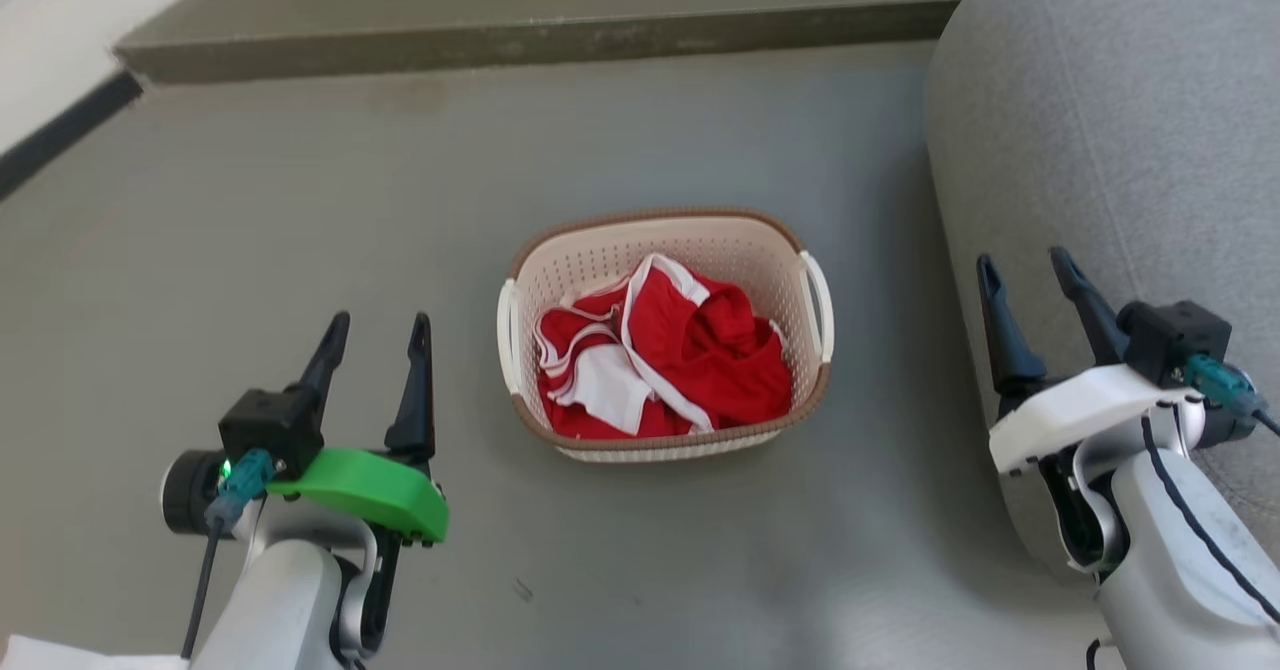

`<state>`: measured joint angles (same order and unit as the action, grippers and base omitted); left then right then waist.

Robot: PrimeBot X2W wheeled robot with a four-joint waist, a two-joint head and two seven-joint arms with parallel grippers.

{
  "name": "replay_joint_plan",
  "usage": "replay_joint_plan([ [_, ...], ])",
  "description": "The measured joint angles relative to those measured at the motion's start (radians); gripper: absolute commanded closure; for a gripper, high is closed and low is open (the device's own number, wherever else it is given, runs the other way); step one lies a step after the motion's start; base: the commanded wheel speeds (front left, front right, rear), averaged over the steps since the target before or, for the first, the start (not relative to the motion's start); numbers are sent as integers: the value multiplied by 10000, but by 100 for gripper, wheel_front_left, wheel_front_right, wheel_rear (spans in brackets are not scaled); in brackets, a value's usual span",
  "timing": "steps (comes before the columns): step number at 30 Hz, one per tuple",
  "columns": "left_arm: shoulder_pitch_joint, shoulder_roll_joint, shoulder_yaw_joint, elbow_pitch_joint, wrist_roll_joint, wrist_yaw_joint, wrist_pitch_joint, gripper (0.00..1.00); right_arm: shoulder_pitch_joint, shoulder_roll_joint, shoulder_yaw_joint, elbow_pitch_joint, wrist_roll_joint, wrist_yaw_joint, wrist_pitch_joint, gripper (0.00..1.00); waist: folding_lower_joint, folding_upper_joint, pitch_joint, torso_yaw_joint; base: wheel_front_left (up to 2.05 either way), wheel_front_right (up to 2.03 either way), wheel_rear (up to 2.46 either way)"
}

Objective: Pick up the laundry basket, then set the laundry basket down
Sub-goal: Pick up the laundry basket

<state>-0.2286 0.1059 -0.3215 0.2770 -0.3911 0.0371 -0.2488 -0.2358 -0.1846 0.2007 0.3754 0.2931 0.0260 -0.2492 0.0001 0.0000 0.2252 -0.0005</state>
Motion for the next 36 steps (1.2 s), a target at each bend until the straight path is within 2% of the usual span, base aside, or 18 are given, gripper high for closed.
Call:
replay_joint_plan([
  [26, -2767, -272, 174, -17, 203, -2, -4, 0, -2551, -188, -305, -88, -105, 265, -13, 0, 2, 0, 3623, 75, 0, 0, 0],
  [36, -4103, -401, 205, 625, 199, -198, -48, 0, -3671, -295, -309, 491, -161, 360, -29, 0, 1, 0, 4899, 150, 0, 0, 0],
])
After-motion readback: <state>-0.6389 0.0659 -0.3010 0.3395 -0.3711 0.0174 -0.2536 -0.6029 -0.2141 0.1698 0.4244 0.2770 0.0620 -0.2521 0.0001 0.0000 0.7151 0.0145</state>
